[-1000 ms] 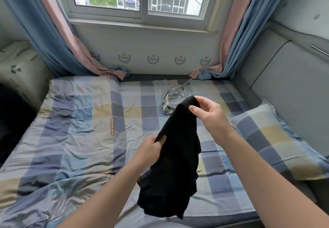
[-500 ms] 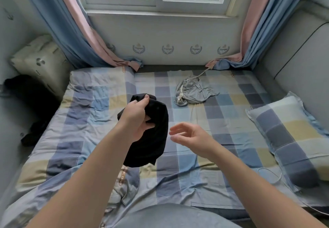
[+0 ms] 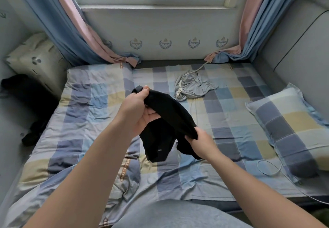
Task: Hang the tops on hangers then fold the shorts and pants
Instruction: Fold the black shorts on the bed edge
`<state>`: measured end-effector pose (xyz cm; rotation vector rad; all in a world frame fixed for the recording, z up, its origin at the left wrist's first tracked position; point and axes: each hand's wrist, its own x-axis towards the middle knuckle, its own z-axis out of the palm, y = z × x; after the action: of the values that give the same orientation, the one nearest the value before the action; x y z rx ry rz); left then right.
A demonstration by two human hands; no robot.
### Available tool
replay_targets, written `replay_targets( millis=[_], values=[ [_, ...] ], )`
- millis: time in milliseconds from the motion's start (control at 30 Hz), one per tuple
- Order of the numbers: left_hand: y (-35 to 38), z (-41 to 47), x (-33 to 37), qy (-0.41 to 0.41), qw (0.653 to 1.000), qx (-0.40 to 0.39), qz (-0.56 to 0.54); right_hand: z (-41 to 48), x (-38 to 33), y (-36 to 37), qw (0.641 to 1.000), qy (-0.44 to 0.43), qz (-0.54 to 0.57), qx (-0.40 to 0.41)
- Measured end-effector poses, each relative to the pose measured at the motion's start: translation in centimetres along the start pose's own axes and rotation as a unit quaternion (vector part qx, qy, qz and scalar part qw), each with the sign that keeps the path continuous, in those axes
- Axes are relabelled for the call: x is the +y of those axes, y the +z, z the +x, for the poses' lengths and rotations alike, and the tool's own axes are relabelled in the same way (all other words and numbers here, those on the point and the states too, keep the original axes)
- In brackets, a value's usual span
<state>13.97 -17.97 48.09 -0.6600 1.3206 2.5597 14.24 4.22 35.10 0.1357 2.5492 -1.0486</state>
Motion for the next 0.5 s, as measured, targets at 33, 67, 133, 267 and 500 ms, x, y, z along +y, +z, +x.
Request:
replay_targets(
  millis=[33, 67, 133, 267, 500],
  values=[
    [0.0, 0.2, -0.1, 0.001, 1.000, 0.008, -0.001, 0.1, 0.6, -0.5, 1.000, -0.001, 0.009, 0.020],
    [0.0, 0.4, -0.4, 0.002, 1.000, 0.018, -0.007, 0.2, 1.0, -1.1, 0.999, -0.005, 0.012, 0.040],
    [0.0, 1.0, -1.0, 0.003, 0.999, 0.042, -0.020, 0.3, 1.3, -2.4, 0.997, -0.014, 0.022, 0.068],
    [-0.8, 2.0, -2.6, -0.007, 0.997, 0.013, 0.071, 0.4, 0.7, -4.1, 0.994, -0.022, 0.099, 0.035],
    [-1.6, 1.6, -6.5, -0.032, 0.936, -0.066, 0.345, -0.2, -2.3, -4.2, 0.925, 0.030, 0.378, -0.037]
  ],
)
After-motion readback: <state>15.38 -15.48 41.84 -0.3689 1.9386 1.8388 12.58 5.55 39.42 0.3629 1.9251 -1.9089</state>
